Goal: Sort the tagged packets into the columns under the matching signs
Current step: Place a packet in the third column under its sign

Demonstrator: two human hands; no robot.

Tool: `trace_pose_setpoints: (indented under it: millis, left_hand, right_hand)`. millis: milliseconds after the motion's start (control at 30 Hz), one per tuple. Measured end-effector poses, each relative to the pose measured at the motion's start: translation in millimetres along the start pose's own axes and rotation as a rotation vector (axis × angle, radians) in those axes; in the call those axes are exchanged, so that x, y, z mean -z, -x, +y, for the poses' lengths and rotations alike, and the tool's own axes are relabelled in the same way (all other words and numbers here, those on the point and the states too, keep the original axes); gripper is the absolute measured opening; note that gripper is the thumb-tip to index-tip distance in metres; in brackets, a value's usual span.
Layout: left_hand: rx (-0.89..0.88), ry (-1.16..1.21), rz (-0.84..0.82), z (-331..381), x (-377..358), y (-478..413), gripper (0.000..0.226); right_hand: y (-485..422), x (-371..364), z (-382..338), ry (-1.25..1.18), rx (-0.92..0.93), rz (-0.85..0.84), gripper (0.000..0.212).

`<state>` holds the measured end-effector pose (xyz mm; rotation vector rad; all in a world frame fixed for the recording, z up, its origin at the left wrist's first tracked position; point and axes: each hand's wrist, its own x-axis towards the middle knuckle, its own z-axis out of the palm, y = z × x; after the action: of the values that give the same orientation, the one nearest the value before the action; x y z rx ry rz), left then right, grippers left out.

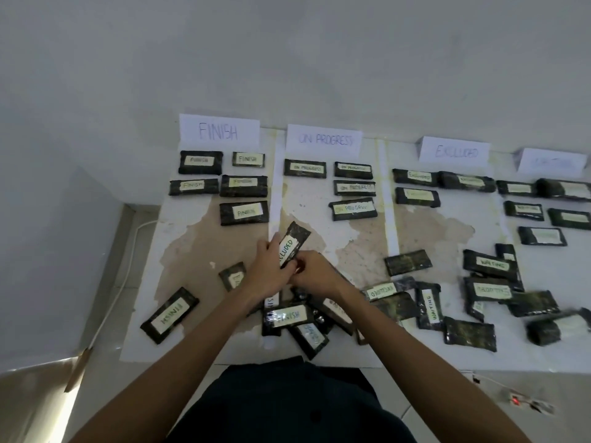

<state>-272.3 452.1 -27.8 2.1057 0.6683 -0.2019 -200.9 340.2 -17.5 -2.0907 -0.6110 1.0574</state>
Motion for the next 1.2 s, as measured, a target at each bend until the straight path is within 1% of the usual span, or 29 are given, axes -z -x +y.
trace_pose_setpoints:
  millis: [100, 133, 233, 333, 433, 500, 733, 833, 933, 1100, 1200]
  left_hand:
    - [-0.098, -0.141, -0.084, 25.9, -21.4, -8.8, 0.074]
    - [-0.133, -0.167, -0.102, 35.0, -28.3, -12.0, 0.076]
    - [-0.219, -0.201, -0.115, 63.6, -45.6, -22.7, 0.077]
    - [-0.281, -0.176, -0.100, 92.0, -61.8, -37.5, 0.069]
    - [-0.306, -0.184, -0.102, 118.7, -81.4, -55.5, 0.050]
    - [-0.333, -0.226, -0.110, 134.8, -94.7, -70.3, 0.043]
    - [-0.501, -0.450, -0.042, 178.2, -148.7, -137.2, 0.051]
    - [-0.493, -0.529, -0.022, 191.3, -173.6, -159.6, 0.054]
    - [-0.486, -0.512, -0.038, 197.2, -198.0, -177.4, 0.053]
    - [-0.484, -0.448, -0.033, 197.0, -225.2, -195.7, 0.051]
    - [-0.452, -0.429, -0.027, 197.3, -231.1, -201.6, 0.053]
  right_hand:
    - [12.5, 35.7, 27.9, 0.072, -0.006, 0.001, 0.012]
    - [16.5, 49.1, 37.9, 0.077, -0.006, 0.013, 0.011]
    - [29.9, 93.3, 65.0, 0.053, -0.051, 0.049, 0.018]
    - [40.7, 136.8, 94.6, 0.034, -0.120, 0.098, 0.021]
    - [47.9, 171.7, 125.0, 0.034, -0.186, 0.163, 0.019]
    - [52.3, 190.1, 141.8, 0.046, -0.201, 0.192, 0.016]
    - [62.6, 235.0, 185.6, 0.090, -0.212, 0.193, 0.012]
    - [63.8, 248.0, 201.5, 0.098, -0.224, 0.163, 0.017]
    - [62.0, 258.9, 214.4, 0.108, -0.209, 0.144, 0.020]
    - [54.3, 267.9, 233.2, 0.142, -0.169, 0.159, 0.019]
    - [48.7, 266.5, 240.7, 0.216, -0.077, 0.187, 0.022]
